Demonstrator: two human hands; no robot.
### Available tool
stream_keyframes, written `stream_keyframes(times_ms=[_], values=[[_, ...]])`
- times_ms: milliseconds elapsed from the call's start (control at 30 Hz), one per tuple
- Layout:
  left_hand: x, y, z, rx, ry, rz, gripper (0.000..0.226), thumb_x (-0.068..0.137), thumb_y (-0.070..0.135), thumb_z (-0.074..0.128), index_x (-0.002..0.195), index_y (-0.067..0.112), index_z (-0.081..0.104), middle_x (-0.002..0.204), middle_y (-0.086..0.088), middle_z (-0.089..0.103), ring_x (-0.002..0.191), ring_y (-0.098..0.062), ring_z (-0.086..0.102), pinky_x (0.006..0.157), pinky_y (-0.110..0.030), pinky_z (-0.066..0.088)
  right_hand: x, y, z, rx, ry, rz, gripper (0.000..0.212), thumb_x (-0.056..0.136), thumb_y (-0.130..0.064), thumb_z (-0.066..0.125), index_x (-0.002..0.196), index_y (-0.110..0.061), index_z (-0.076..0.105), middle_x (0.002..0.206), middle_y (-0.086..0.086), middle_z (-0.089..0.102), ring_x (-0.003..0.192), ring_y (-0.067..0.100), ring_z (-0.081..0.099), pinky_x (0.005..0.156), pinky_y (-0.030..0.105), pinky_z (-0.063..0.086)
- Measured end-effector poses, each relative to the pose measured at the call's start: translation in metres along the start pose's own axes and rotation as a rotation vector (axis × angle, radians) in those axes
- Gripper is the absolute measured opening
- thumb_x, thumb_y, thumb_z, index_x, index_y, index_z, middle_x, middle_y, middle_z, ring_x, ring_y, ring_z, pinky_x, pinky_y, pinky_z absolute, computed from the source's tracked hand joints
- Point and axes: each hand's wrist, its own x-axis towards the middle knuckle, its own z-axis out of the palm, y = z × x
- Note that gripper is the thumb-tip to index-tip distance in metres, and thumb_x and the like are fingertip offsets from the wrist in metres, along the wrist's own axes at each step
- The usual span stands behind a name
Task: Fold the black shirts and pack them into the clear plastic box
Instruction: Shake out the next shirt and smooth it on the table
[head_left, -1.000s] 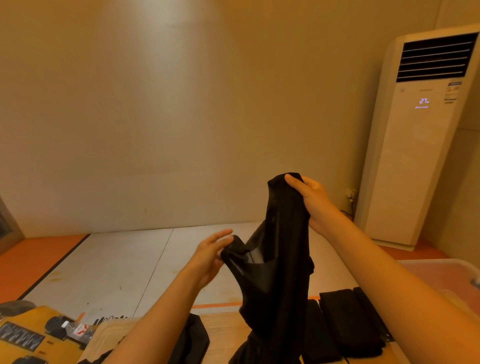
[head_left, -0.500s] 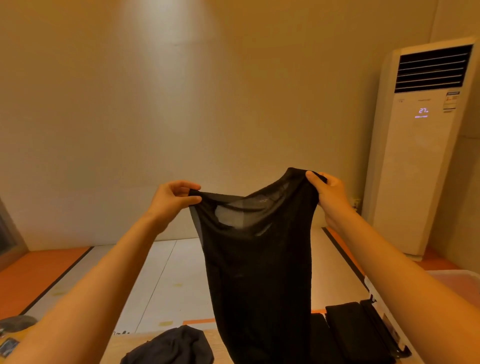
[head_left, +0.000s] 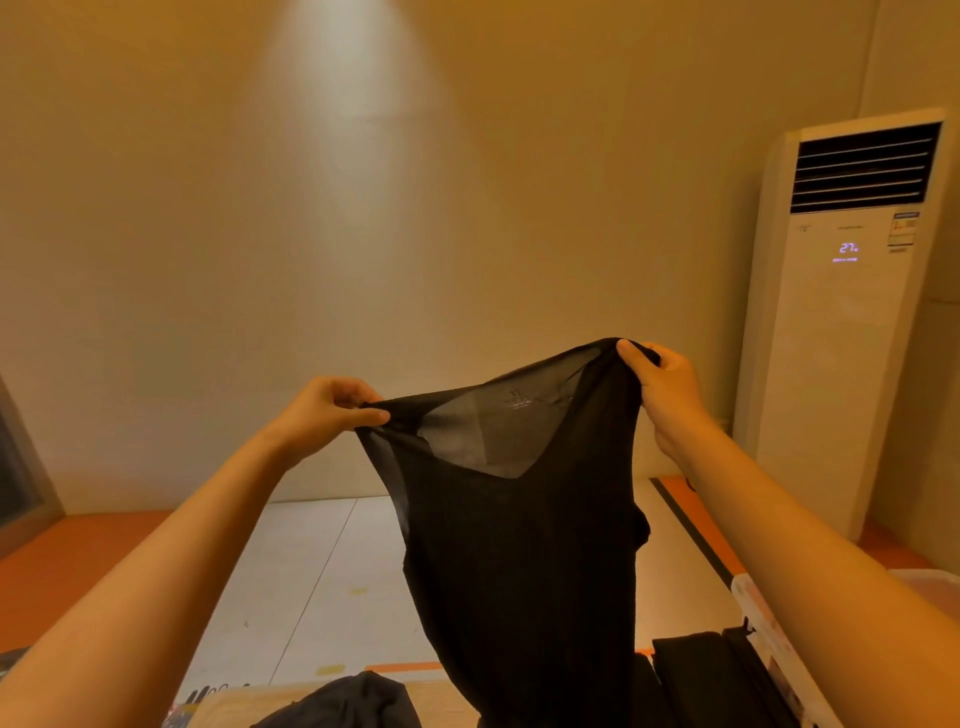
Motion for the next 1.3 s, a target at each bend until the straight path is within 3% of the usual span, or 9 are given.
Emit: stream_keyframes(times_ms=[300,433,600,700,933,1067,1300], values=[[0.007,0.029,-0.014,-0.113,0.234,0.093,0.018,0.092,0.023,0.062,0.093,0.006,0.069,0.096,-0.008,0.068,0.089,-0.017,0.062,0.077,-0.023,0.049,0.003,-0.020,0.008,-0.057,-0.076,-0.103,0.011,0.094,-0.023,0.060,0.095,-0.015,0.067,0.088,-0.002,0.066,0.080,0.007,0.062,0.058,0.010,0.048],[0.011,0.054,-0.019,-0.145,0.347,0.147,0.018,0.095,0.024,0.057,0.084,0.010,0.059,0.082,-0.005,0.061,0.076,-0.013,0.058,0.068,-0.020,0.048,0.010,-0.038,0.010,-0.085,-0.108,-0.176,0.012,0.094,-0.022,0.060,0.087,-0.018,0.069,0.086,0.001,0.067,0.080,0.010,0.063,0.065,0.016,0.051],[0.016,0.079,-0.025,-0.141,0.500,0.239,0.015,0.097,0.025,0.057,0.096,0.011,0.062,0.088,-0.006,0.065,0.081,-0.017,0.062,0.071,-0.028,0.052,0.016,-0.064,0.009,-0.134,-0.062,-0.297,0.012,0.096,-0.021,0.057,0.094,-0.017,0.068,0.085,-0.006,0.065,0.079,0.003,0.060,0.060,0.007,0.048],[0.011,0.095,-0.026,-0.104,0.575,0.320,0.014,0.096,0.024,0.058,0.100,0.013,0.064,0.088,0.000,0.065,0.082,-0.010,0.062,0.070,-0.024,0.052,0.016,-0.079,0.004,-0.147,-0.025,-0.369,0.011,0.096,-0.020,0.057,0.096,-0.017,0.067,0.085,-0.009,0.064,0.077,-0.001,0.058,0.062,0.007,0.048],[-0.018,0.112,-0.021,-0.167,0.570,0.389,0.010,0.094,0.023,0.061,0.088,0.027,0.068,0.087,0.005,0.068,0.079,-0.002,0.065,0.066,-0.015,0.052,0.003,-0.104,-0.013,-0.114,-0.105,-0.431,0.012,0.095,-0.021,0.059,0.089,-0.021,0.069,0.085,-0.007,0.066,0.071,-0.008,0.061,0.061,0.009,0.048],[-0.032,0.109,-0.011,-0.226,0.550,0.350,0.009,0.092,0.025,0.063,0.088,0.022,0.071,0.087,-0.001,0.071,0.080,-0.009,0.067,0.070,-0.021,0.055,-0.005,-0.112,-0.018,-0.131,-0.198,-0.413,0.013,0.094,-0.022,0.060,0.088,-0.023,0.072,0.086,-0.006,0.069,0.079,0.001,0.065,0.066,0.015,0.052],[-0.039,0.090,0.003,-0.195,0.577,0.237,0.010,0.093,0.024,0.063,0.085,0.021,0.068,0.085,-0.005,0.069,0.082,-0.018,0.066,0.068,-0.026,0.054,0.000,-0.098,-0.029,-0.178,-0.191,-0.342,0.012,0.094,-0.020,0.060,0.087,-0.022,0.070,0.089,-0.003,0.067,0.088,0.012,0.063,0.073,0.022,0.052]])
